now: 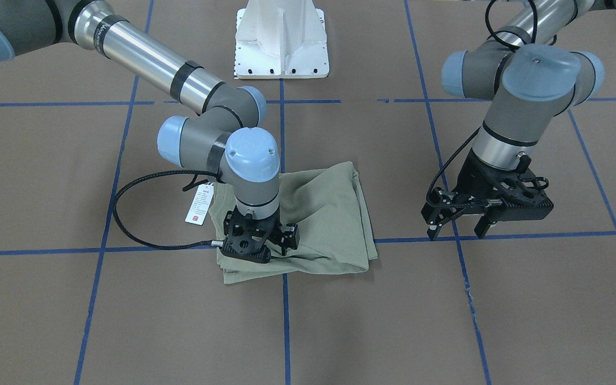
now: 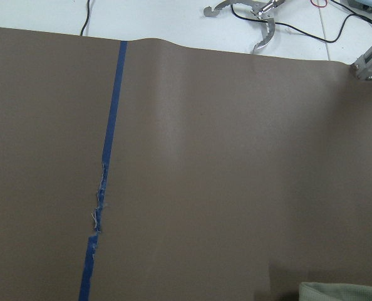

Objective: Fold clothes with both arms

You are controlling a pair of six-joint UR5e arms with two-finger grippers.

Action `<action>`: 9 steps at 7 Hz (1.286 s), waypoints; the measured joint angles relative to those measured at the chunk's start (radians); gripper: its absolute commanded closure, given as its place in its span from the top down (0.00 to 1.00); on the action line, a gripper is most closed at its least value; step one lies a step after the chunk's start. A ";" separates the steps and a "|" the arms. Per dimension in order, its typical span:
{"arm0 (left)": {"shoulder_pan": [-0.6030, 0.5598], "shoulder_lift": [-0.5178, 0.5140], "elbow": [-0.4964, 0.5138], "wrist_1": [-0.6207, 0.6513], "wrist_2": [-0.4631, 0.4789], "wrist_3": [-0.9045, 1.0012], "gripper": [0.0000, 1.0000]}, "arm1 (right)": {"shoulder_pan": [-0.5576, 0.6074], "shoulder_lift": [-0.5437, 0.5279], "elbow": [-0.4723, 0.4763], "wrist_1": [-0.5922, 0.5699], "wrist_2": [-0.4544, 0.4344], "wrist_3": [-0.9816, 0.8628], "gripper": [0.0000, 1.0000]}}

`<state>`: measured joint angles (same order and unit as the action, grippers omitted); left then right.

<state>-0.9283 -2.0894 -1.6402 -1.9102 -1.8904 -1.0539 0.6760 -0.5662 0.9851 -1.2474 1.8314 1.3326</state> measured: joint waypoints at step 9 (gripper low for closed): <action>-0.241 0.228 -0.083 0.002 -0.192 0.592 1.00 | 0.347 -0.344 0.380 -0.151 0.232 -0.512 1.00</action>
<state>-1.1692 -1.8618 -1.7232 -1.9083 -2.0829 -0.4614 1.0231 -0.9100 1.3654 -1.3984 2.0630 0.8207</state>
